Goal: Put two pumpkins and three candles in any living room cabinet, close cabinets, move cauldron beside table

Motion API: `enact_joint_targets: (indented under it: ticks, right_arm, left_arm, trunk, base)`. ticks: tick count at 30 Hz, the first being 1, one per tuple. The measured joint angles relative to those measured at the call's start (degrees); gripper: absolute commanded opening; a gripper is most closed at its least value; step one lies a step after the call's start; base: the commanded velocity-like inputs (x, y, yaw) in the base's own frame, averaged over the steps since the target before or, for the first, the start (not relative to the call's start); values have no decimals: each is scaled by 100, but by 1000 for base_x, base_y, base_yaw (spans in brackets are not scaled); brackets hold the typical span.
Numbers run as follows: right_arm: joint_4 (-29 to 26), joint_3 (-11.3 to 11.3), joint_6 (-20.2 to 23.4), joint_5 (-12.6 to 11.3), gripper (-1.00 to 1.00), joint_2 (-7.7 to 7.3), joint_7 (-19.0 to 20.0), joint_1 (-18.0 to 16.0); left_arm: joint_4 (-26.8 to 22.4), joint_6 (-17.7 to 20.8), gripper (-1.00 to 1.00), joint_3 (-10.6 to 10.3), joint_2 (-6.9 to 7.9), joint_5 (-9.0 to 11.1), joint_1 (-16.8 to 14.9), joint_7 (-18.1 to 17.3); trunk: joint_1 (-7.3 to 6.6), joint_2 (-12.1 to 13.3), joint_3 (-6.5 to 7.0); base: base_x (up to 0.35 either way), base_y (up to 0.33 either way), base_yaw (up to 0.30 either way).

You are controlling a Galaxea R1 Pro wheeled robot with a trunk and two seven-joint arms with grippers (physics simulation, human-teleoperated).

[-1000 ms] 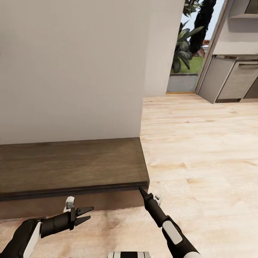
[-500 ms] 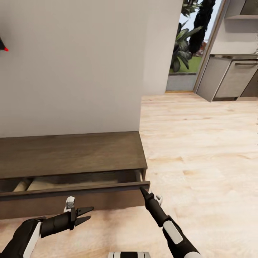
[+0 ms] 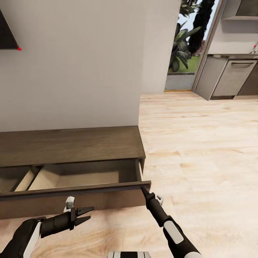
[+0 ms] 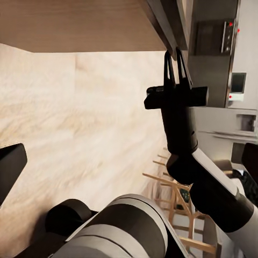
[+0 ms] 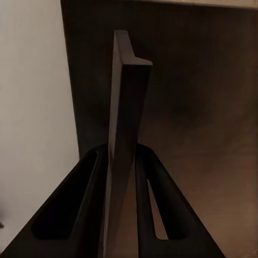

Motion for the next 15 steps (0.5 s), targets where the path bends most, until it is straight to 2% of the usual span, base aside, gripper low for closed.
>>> enact_joint_targets:
  ticks: [15]
  right_arm:
    - [0, -65, 11, -9, -100, -7, 14, 0]
  left_arm:
    - [0, 0, 100, 2, 0, 0, 0, -4]
  trunk:
    - [0, 0, 0]
  base:
    - [-174, 0, 0]
